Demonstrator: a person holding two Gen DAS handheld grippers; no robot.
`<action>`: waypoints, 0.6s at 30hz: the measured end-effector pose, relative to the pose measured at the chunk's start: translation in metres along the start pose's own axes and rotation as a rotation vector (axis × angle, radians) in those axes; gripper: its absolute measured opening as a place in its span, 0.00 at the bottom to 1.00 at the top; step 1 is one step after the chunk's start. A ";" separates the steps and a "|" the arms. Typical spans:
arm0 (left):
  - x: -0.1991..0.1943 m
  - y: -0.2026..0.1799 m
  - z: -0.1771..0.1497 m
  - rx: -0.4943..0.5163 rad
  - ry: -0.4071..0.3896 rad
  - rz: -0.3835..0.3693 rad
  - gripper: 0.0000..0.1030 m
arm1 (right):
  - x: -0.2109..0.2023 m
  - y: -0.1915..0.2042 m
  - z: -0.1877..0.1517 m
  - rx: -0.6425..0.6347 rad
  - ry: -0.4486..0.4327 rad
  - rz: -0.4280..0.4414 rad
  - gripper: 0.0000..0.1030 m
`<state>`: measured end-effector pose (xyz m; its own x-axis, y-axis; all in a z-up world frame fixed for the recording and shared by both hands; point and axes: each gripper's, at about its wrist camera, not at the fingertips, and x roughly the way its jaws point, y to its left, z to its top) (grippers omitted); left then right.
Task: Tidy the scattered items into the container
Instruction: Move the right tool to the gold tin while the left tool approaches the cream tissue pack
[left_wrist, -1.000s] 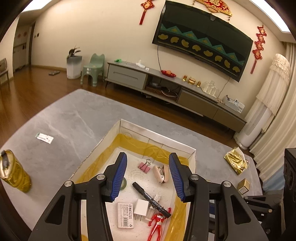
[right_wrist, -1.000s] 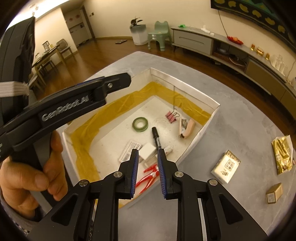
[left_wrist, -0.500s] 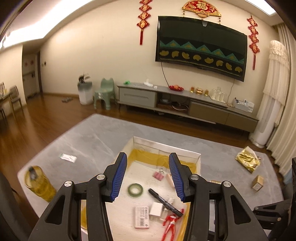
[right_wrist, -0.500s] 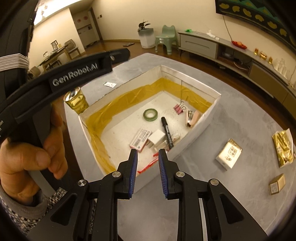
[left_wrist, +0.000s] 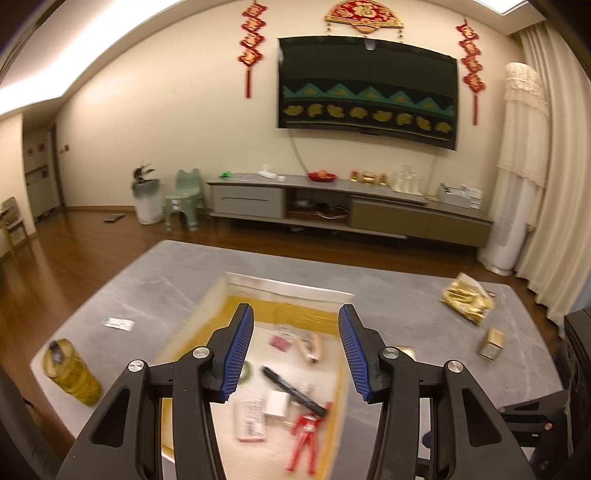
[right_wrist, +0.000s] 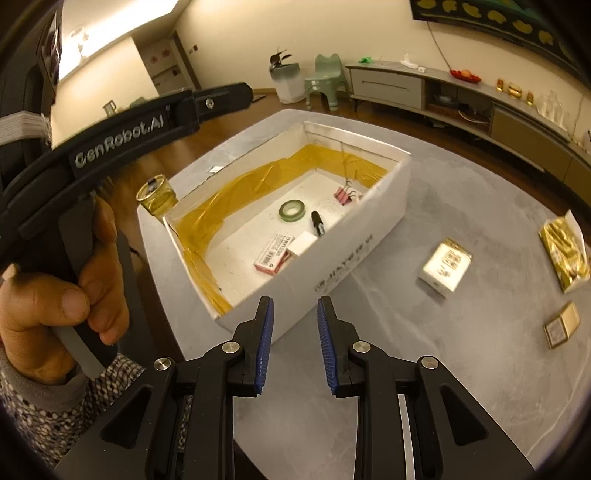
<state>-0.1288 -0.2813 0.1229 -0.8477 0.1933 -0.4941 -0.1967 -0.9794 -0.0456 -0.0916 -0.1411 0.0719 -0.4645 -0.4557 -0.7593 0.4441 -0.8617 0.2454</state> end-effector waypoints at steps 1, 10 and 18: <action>0.000 -0.005 -0.001 0.003 0.007 -0.018 0.48 | -0.004 -0.005 -0.004 0.011 -0.008 0.003 0.27; 0.015 -0.076 -0.023 0.107 0.087 -0.133 0.48 | -0.027 -0.060 -0.041 0.145 -0.040 -0.003 0.29; 0.050 -0.124 -0.044 0.155 0.186 -0.214 0.61 | -0.045 -0.138 -0.067 0.341 -0.117 -0.058 0.35</action>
<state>-0.1254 -0.1532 0.0660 -0.6773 0.3658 -0.6383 -0.4456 -0.8943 -0.0397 -0.0805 0.0137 0.0314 -0.5745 -0.4091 -0.7090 0.1421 -0.9029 0.4058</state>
